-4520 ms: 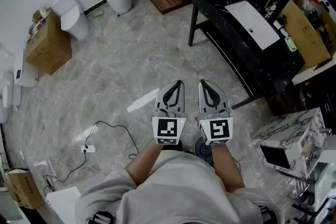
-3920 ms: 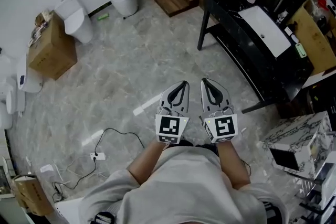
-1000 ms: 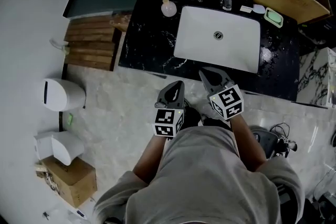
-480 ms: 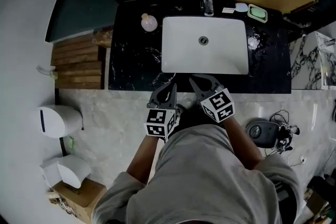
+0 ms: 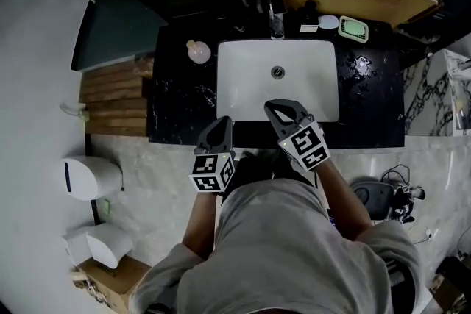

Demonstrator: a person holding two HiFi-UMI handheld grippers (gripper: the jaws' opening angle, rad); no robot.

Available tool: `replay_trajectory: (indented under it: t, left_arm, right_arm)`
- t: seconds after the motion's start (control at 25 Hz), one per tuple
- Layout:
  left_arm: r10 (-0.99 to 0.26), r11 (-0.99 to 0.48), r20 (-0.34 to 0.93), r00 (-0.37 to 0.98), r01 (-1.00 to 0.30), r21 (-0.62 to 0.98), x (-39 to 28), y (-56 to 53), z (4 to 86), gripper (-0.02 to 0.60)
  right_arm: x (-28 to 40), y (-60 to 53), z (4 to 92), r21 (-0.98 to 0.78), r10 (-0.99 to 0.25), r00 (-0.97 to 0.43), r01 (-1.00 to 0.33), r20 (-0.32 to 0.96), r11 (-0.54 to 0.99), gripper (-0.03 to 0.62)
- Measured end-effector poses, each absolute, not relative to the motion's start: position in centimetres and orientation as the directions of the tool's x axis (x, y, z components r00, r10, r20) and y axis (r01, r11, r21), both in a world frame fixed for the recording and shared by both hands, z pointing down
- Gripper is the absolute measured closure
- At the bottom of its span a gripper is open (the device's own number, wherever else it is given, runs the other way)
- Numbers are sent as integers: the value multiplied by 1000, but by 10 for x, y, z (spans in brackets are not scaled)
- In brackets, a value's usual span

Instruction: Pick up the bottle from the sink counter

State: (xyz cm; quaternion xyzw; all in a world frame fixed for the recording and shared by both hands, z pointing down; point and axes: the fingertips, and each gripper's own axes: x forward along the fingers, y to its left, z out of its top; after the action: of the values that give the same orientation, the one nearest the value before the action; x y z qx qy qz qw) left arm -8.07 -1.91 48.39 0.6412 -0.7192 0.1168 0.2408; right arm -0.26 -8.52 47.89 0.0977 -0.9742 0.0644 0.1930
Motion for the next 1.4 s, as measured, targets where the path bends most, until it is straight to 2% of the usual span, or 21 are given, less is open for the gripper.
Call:
replay_trajectory:
  t: [0.16,0.36,0.64,0.92,1.16,1.4]
  left_arm:
    - [-867,153,495,-64,-978,141,-92,-35,488,568]
    - [-855,94,518,-11,-986,134,-108,-49,503,568]
    - [-881,-10,469,66,-993,119,-159,-82,496,568]
    - [-889,-97,441,122,-992,79,-206,-94,501,568]
    - [-886,-96,439,146,-986,134,-248,-98,525,568]
    - [-873,-202,432,225,-974,99,-261,-108,531,568]
  right_arm:
    - [-13,-85,482,-148,-144,-915,-213,376,966,586]
    - [-35,-95,486,-151,-238,-902,-308,360,939,586]
    - [-93,-113,479,-158,-269,-890,-345,369,925,586]
    - [-140,-109,478,-115,-274,-862,-352,427,929,586]
    - [-164,-111,497,-93,-300,-821,-389,485,916,586]
    - [-176,-116,507,-127,-342,-803,-453,488,882,586]
